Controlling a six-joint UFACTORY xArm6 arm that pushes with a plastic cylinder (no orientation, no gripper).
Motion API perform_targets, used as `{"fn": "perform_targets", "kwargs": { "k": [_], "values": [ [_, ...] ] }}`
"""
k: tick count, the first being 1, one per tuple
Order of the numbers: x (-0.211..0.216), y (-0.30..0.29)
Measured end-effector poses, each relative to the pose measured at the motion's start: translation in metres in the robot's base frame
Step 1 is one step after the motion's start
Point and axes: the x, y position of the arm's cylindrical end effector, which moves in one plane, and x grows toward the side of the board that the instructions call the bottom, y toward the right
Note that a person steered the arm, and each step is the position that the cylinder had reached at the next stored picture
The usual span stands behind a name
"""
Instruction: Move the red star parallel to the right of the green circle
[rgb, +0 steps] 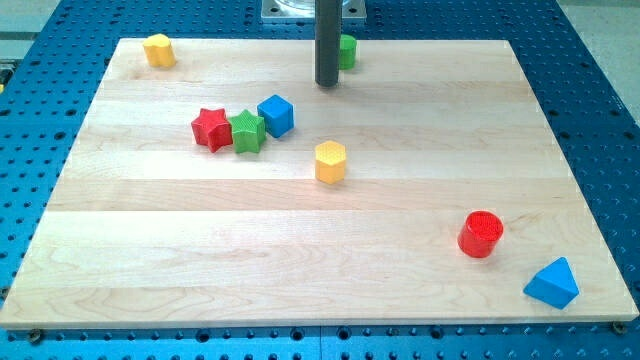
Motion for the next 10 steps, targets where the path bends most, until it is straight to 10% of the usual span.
{"fn": "perform_targets", "kwargs": {
  "k": [4, 6, 10],
  "values": [
    [0.029, -0.121],
    [0.143, -0.224],
    [0.063, -0.122]
  ]
}}
